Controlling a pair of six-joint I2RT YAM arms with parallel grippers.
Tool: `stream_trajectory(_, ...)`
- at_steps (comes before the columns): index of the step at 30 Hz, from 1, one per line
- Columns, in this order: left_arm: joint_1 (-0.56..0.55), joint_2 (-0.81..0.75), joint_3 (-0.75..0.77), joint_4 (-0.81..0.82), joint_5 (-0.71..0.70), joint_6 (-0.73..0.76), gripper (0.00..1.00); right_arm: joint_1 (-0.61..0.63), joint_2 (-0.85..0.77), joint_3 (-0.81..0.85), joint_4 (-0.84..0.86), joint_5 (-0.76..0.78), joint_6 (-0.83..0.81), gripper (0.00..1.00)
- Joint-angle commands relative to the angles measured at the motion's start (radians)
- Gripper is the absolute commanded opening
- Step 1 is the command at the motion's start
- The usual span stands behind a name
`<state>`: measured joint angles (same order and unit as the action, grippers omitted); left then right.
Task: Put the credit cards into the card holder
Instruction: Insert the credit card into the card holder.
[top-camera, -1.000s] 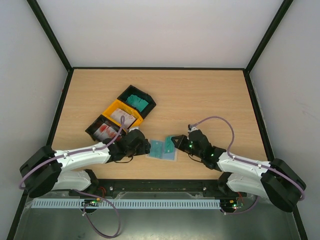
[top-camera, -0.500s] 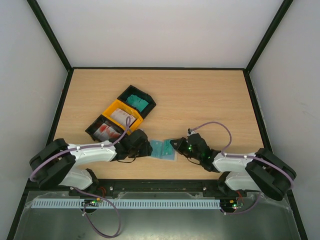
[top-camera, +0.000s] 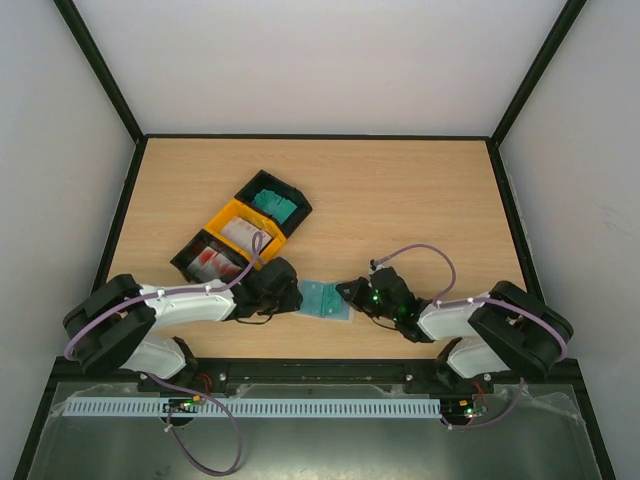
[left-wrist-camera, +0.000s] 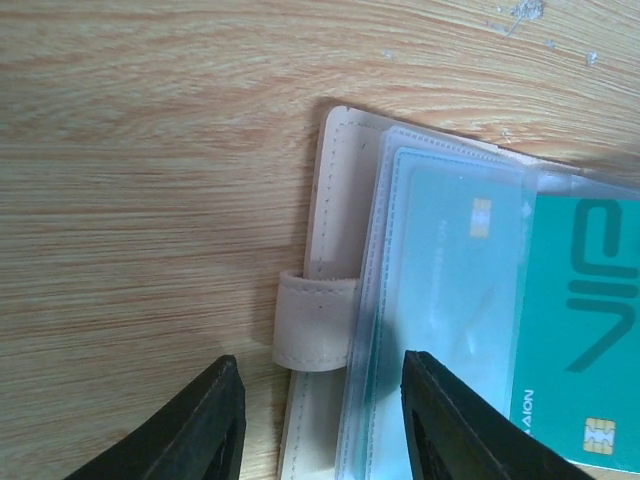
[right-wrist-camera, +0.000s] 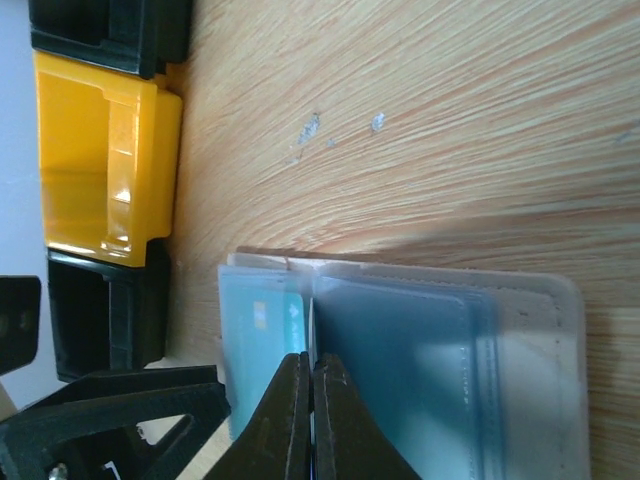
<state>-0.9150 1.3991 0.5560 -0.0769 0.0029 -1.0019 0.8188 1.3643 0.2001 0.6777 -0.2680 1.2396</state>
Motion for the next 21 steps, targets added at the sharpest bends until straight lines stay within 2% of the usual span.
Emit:
stream_trajectory(1, 0.005, 0.030, -0.004, -0.056, 0.008, -0.004, 0.45, 0.005, 0.046, -0.004, 0.073, -0.018, -0.027, 0.02)
stream_trajectory(9, 0.003, 0.042, -0.008, -0.050, 0.011, -0.006, 0.42, 0.008, 0.149, -0.036, 0.266, -0.064, 0.042, 0.02)
stream_trajectory(21, 0.003, 0.043, -0.010, -0.067, -0.010, -0.009, 0.33, 0.009, 0.087, -0.073, 0.304, -0.030, 0.026, 0.02)
